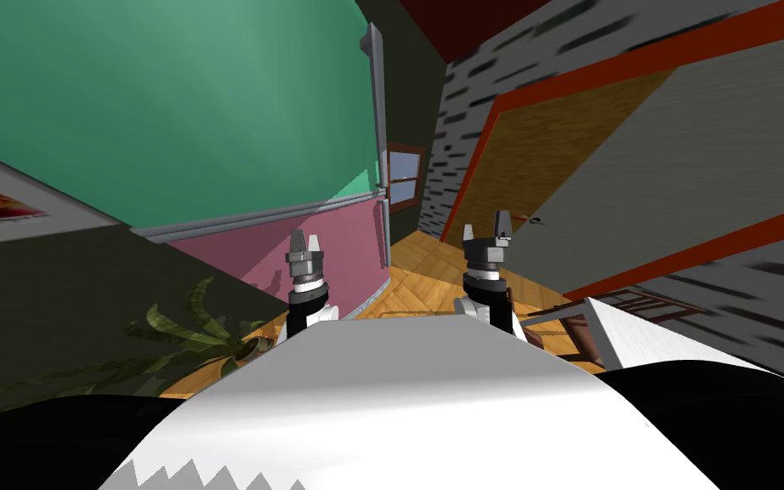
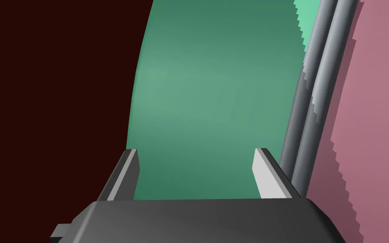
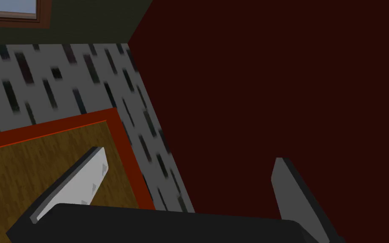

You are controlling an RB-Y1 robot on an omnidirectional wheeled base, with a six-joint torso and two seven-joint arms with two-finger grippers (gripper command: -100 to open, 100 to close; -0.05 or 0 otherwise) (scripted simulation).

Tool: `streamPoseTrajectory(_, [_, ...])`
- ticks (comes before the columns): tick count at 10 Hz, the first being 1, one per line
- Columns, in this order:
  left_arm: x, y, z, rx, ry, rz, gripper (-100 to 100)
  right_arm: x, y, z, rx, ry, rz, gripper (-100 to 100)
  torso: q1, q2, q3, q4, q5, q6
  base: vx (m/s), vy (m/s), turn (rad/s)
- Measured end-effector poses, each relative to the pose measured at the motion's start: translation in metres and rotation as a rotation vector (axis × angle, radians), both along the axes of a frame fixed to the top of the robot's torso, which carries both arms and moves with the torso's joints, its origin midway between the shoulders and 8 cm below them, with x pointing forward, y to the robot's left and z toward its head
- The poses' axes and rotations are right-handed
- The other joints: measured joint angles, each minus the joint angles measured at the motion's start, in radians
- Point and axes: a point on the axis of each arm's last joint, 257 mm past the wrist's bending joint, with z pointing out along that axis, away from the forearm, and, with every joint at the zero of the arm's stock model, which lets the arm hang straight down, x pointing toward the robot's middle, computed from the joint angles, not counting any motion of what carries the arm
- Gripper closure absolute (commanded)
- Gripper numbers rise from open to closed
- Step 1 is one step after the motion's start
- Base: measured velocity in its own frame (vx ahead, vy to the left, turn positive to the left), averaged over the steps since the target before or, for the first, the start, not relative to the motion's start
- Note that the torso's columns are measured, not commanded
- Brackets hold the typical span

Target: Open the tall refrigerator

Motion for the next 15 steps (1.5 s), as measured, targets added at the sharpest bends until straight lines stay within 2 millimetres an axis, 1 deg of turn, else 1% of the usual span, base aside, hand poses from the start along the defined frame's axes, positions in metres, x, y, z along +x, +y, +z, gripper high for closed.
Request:
streamPoseTrajectory(1, [0.0,0.0,0.0,0.0,0.0,0.0,0,0.0,0.0,0.0,0.0,0.0,0.0,0,0.0,0.04,-0.082,0.041,0.0,0.0,0.0,0.0,0.0])
streamPoseTrajectory(2, [0.0,0.0,0.0,0.0,0.0,0.0,0,0.0,0.0,0.0,0.0,0.0,0.0,0,0.0,0.104,-0.209,0.105,0.0,0.0,0.0,0.0,0.0])
streamPoseTrajectory(9, [0.0,0.0,0.0,0.0,0.0,0.0,0,0.0,0.0,0.0,0.0,0.0,0.0,0,0.0,0.618,-1.234,0.617,0.0,0.0,0.0,0.0,0.0])
streamPoseTrajectory(10, [0.0,0.0,0.0,0.0,0.0,0.0,-100,0.0,0.0,0.0,0.0,0.0,0.0,0,0.0,0.691,-1.382,0.691,0.0,0.0,0.014,-0.005,-0.022])
streamPoseTrajectory(11, [0.001,-0.002,-0.001,0.019,0.007,-0.01,-100,0.0,0.0,0.0,0.0,0.0,0.0,0,0.0,0.725,-1.451,0.724,0.0,0.0,0.019,-0.01,-0.029])
streamPoseTrajectory(12, [0.002,-0.005,-0.002,0.042,0.017,-0.022,-100,0.0,0.0,0.0,0.0,0.0,0.0,0,0.0,0.734,-1.471,0.734,0.0,0.0,0.023,-0.01,-0.043])
streamPoseTrajectory(15, [0.007,-0.01,-0.005,0.108,0.059,-0.056,-100,0.0,0.0,0.0,0.0,0.0,0.0,0,0.0,0.737,-1.477,0.738,0.0,0.0,0.045,-0.014,-0.05])
